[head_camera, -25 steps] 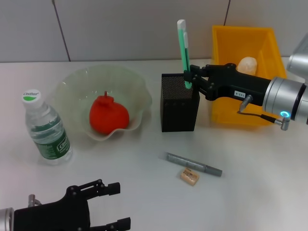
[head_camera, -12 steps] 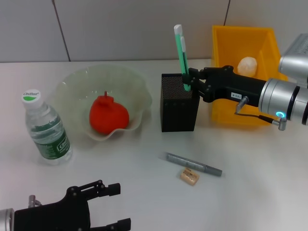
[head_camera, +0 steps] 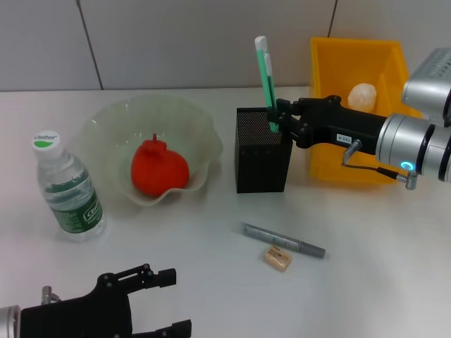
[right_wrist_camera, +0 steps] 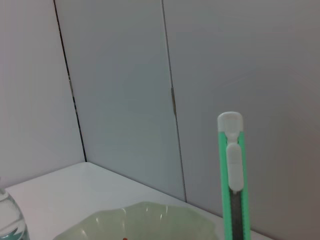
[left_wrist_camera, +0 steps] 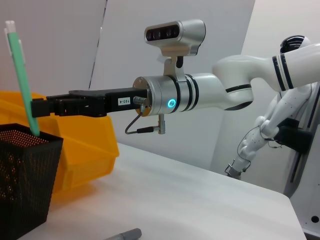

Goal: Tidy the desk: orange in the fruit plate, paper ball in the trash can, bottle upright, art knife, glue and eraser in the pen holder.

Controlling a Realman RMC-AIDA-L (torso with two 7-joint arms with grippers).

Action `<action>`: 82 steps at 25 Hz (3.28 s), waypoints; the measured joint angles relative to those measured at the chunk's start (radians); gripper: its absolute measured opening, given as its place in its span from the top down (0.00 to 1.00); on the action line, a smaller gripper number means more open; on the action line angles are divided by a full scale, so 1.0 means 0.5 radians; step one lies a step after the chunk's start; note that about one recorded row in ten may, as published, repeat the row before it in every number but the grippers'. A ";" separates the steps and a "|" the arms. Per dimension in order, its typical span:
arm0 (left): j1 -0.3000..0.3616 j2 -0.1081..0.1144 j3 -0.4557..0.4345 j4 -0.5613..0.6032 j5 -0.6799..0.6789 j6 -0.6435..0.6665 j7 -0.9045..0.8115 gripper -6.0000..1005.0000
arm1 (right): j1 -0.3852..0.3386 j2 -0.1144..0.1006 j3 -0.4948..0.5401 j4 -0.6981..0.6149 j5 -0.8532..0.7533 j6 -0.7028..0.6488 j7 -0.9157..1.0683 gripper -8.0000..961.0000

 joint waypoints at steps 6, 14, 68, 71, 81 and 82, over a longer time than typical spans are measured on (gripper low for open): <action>0.004 0.000 -0.006 0.000 0.000 0.018 0.000 0.20 | -0.005 0.000 -0.001 -0.001 0.001 0.000 0.000 0.65; 0.012 0.003 -0.012 0.000 0.000 0.031 0.000 0.20 | -0.021 0.000 0.011 0.013 0.014 -0.009 0.001 0.59; 0.001 0.000 -0.024 -0.018 -0.013 0.012 -0.073 0.20 | 0.896 0.018 -0.996 0.886 -2.092 -1.303 2.989 0.30; 0.004 0.000 -0.024 -0.018 -0.013 0.015 -0.070 0.20 | 0.901 0.023 -1.021 0.826 -2.050 -1.239 2.998 0.30; 0.009 0.000 -0.024 -0.018 -0.012 0.020 -0.066 0.20 | 0.882 0.025 -1.115 0.588 -1.988 -0.986 2.987 0.30; 0.009 0.000 -0.024 -0.018 -0.012 0.020 -0.066 0.20 | 0.876 0.025 -1.125 0.586 -1.986 -0.971 2.986 0.31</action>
